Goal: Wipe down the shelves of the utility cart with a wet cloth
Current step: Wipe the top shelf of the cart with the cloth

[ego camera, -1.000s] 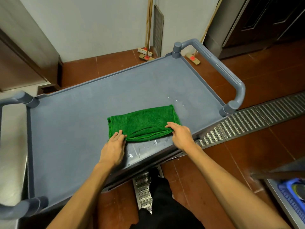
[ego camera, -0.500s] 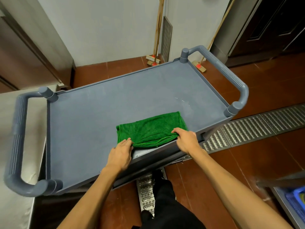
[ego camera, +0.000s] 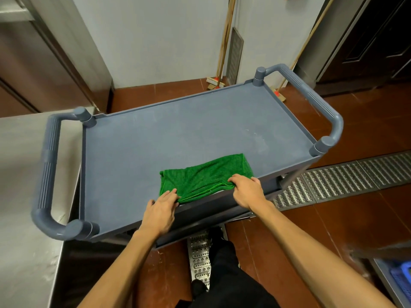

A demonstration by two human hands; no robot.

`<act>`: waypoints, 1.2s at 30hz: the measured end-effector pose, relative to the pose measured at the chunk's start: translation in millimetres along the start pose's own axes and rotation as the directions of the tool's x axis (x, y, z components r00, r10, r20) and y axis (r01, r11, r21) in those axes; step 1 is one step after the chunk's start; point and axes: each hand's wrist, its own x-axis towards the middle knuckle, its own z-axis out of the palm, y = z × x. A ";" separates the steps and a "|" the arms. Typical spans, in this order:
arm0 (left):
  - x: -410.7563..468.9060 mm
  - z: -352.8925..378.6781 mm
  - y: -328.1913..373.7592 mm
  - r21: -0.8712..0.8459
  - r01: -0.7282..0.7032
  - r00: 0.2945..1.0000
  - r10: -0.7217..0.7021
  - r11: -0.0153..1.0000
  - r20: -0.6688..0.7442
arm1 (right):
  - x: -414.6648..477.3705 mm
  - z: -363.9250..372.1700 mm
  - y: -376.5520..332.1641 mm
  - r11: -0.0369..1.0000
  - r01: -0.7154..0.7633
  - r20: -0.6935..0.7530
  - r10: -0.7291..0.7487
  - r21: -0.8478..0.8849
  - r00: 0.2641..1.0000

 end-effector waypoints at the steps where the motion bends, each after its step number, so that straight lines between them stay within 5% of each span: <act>1: -2.6 -0.9 -2.2 -0.003 0.003 1.000 -0.003 1.000 -0.001 | -0.5 2.0 -4.7 1.000 0.006 0.007 -0.006 -0.020 1.000; 10: -31.3 -12.6 -46.7 -0.038 0.057 0.998 -0.058 0.998 -0.033 | -8.1 9.1 -52.0 0.985 0.099 0.076 -0.089 -0.138 0.993; 25: -81.0 -39.7 -92.0 -0.143 0.245 0.962 -0.259 0.959 -0.089 | -23.7 38.4 -111.3 0.961 0.266 0.104 -0.257 -0.075 0.961; 36: -47.1 -91.7 -50.8 -0.216 0.057 0.882 -0.151 0.975 -0.446 | -27.3 -15.3 -77.8 0.881 0.319 -0.350 -0.194 0.349 0.917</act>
